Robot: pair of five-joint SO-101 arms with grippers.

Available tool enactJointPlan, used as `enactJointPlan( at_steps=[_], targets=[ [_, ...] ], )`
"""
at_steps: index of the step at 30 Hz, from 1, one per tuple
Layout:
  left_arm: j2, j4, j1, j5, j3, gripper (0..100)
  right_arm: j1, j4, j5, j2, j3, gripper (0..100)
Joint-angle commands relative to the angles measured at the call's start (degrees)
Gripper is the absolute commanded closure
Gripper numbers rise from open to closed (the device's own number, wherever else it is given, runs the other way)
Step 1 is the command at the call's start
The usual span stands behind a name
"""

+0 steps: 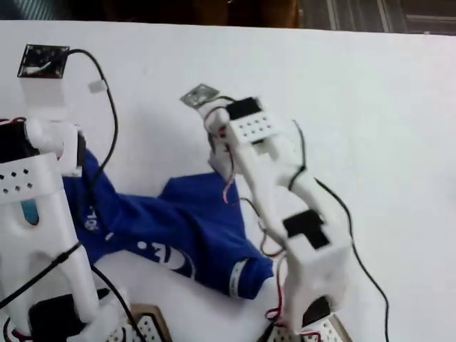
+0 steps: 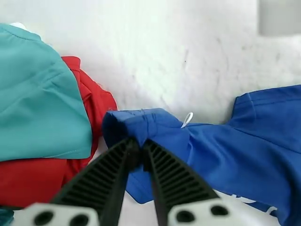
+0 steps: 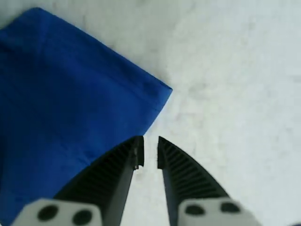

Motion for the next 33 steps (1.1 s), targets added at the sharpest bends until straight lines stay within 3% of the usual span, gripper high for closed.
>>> enactJointPlan(
  at_steps=[1,15,19,22,33],
  targets=[
    [-1.4,-0.8,0.3,-0.5,0.0,97,-1.4,1.4,2.0,6.0,-8.9,85.2],
    [-1.3,-1.6,0.4,-0.6,0.0,97,1.4,6.2,1.9,26.3,-28.7,84.9],
    [-1.3,-1.8,0.4,-0.6,0.0,97,1.5,6.7,0.9,27.5,-29.5,86.8],
    [-1.3,-2.0,0.4,-0.6,0.0,97,1.4,6.9,-1.1,27.1,-29.5,99.1],
    [-1.3,-2.0,0.4,-0.6,0.0,97,1.7,10.6,-2.5,20.4,-30.3,97.8]
  ],
)
